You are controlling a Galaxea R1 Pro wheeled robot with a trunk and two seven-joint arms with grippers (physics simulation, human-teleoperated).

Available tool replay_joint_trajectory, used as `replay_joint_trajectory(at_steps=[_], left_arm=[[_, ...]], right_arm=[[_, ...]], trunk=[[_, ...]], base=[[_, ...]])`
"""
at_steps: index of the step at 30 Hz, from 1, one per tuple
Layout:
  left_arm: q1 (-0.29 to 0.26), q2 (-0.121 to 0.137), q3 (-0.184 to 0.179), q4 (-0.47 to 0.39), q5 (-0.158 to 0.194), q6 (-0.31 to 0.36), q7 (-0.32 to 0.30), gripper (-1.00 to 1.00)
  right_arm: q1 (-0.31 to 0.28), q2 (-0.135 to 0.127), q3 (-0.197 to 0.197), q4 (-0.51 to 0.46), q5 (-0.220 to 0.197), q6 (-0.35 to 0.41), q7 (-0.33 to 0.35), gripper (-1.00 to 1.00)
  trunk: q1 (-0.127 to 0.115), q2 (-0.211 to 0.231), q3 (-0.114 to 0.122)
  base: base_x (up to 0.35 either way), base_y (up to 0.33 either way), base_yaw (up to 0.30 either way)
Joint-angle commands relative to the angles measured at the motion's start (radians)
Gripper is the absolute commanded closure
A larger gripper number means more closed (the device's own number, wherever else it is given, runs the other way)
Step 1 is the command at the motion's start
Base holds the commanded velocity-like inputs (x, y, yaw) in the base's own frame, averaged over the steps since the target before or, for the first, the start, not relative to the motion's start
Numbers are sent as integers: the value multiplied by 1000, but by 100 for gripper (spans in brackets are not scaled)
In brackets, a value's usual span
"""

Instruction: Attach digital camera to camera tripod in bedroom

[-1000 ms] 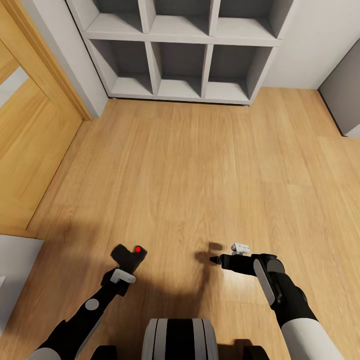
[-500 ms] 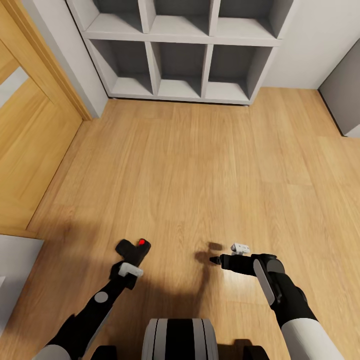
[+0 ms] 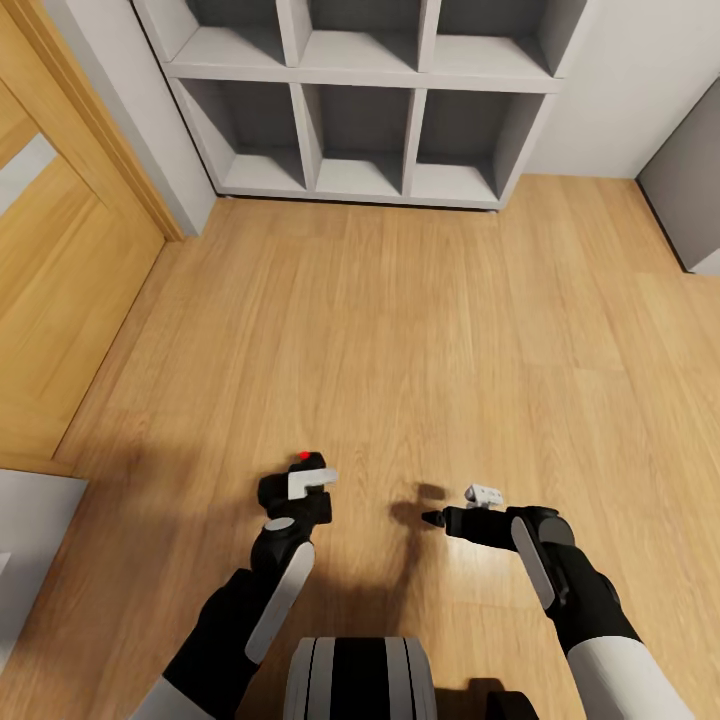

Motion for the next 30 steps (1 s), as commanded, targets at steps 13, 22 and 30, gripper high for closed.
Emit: replay_joint_trajectory(at_steps=[13, 22, 30], left_arm=[[-1, 4, -34, -16, 166, 3, 10, 100], [-1, 18, -32, -49, 257, 6, 12, 100], [-1, 24, -32, -52, 268, 6, 14, 100]], right_arm=[[0, -1, -1, -2, -5, 6, 3, -100], [0, 0, 2, -3, -4, 6, 3, -100], [0, -1, 1, -4, -4, 6, 3, -100]], trunk=[[-4, 2, 34], [-8, 4, 69], [-12, 6, 100]], base=[[0, 0, 0], [0, 0, 0], [0, 0, 0]])
